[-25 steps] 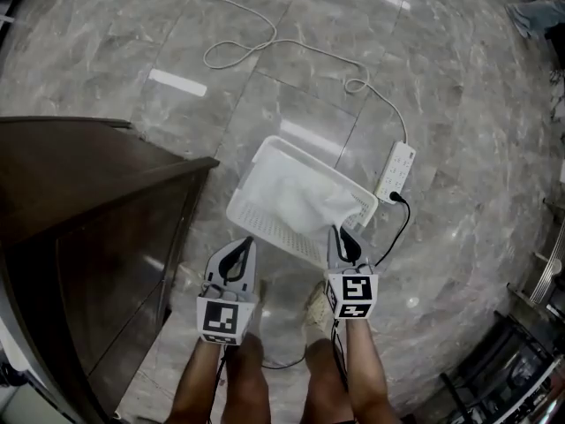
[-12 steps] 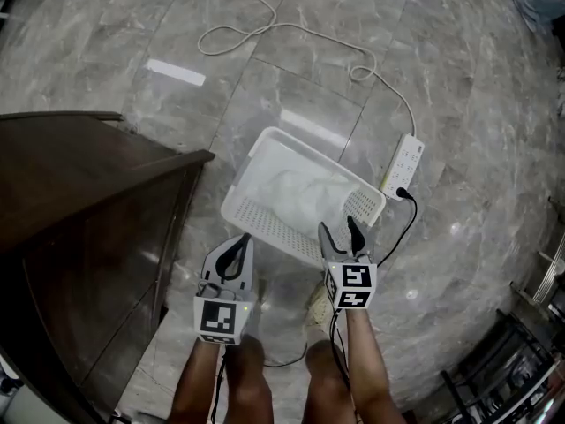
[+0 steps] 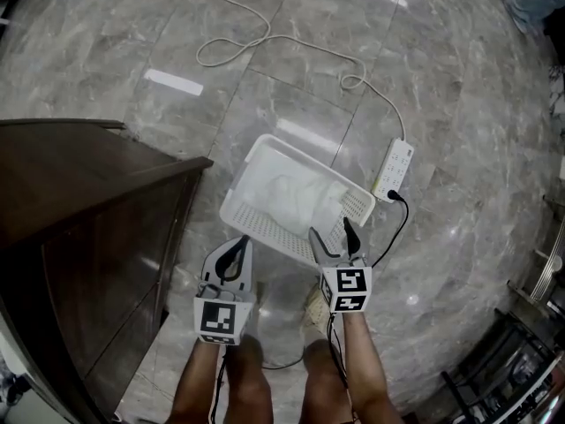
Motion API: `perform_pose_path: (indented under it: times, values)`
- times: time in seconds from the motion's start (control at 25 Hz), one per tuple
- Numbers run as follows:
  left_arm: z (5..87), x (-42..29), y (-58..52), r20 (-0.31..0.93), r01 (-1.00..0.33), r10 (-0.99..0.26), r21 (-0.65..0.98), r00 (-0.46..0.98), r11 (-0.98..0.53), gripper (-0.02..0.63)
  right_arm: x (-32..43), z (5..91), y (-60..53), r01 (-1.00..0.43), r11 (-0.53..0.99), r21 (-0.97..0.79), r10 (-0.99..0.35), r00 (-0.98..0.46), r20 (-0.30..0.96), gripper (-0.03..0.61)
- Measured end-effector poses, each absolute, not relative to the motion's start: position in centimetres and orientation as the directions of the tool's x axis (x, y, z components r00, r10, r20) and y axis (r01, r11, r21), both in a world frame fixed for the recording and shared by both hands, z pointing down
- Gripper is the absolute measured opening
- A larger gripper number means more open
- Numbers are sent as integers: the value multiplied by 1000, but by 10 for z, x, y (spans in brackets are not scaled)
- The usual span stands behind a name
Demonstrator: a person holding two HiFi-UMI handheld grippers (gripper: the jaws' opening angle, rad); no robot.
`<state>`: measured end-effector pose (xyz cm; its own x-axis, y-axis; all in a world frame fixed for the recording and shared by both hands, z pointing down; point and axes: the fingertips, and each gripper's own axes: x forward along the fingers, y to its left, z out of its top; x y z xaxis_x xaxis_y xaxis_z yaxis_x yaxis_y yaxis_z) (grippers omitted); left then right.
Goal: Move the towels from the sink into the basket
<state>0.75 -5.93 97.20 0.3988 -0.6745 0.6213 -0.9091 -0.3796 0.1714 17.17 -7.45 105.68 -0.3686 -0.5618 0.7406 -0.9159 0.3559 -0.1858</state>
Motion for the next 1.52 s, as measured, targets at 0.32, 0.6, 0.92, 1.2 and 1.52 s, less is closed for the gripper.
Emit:
perform_pose_path:
  times: [0.32, 0.6, 0.92, 1.2, 1.52]
  values:
    - [879, 20, -84, 578, -895, -698, 148, 423, -420, 9, 175, 941, -96, -906, 405, -122, -636, -374, 675, 239]
    - [764, 33, -97, 528, -883, -726, 114, 441, -455, 9, 183, 808, -111, -902, 425, -82, -693, -382, 612, 188]
    - [611, 48, -102, 452, -869, -762, 65, 463, -490, 9, 206, 632, -112, -922, 386, -32, -787, -347, 509, 107]
    - [487, 68, -87, 387, -850, -779, 23, 493, -526, 9, 219, 497, -96, -932, 363, 5, -849, -328, 414, 34]
    - [371, 79, -51, 314, -837, -799, -25, 513, -547, 9, 222, 373, -59, -926, 374, 44, -885, -342, 315, 2]
